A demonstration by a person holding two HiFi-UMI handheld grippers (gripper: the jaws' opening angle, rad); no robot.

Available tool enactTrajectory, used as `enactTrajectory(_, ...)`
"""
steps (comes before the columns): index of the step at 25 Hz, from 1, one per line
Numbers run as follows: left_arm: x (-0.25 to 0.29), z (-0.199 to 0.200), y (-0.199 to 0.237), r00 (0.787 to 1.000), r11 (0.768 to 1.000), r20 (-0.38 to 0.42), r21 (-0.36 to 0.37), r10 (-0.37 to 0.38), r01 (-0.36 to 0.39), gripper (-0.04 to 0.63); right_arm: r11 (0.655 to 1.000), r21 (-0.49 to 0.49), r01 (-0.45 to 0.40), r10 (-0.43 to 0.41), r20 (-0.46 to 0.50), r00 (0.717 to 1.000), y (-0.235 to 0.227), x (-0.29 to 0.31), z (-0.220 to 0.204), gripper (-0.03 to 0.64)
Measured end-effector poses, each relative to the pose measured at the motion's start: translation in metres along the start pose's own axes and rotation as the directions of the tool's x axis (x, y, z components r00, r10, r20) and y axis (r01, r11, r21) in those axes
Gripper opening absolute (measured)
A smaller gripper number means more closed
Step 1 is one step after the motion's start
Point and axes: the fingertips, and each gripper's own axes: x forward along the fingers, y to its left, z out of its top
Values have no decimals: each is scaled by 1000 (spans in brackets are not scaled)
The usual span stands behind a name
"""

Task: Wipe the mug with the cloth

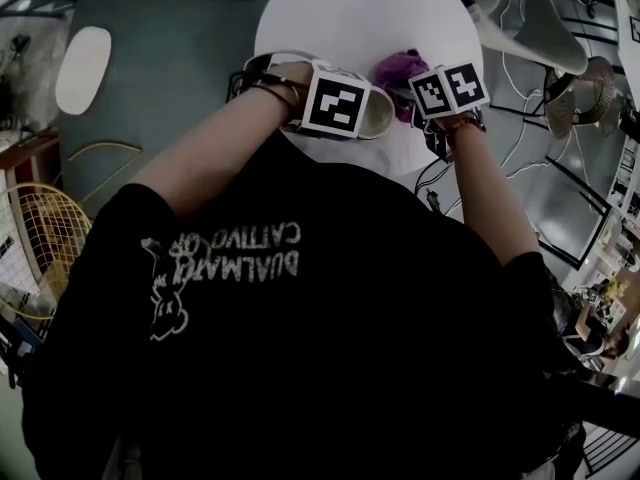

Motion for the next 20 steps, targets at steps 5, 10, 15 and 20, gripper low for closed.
enactTrajectory(5,-5,5,11,999,999,2,-4,40,-40,77,994,-92,-62,65,26,998,25,3,22,26)
enactTrajectory(10,-1,0,6,999,997,-9,-53,47,-47,72,976,-193,-100,97,-25,995,58,20,35,28)
enactTrajectory(15,-2,2,7,998,994,17,-90,65,-63,71,966,-191,-174,174,-17,985,71,12,40,28)
enactTrajectory(20,4,8,5,990,992,119,-116,73,-60,72,963,-22,-269,269,168,948,74,-5,59,29)
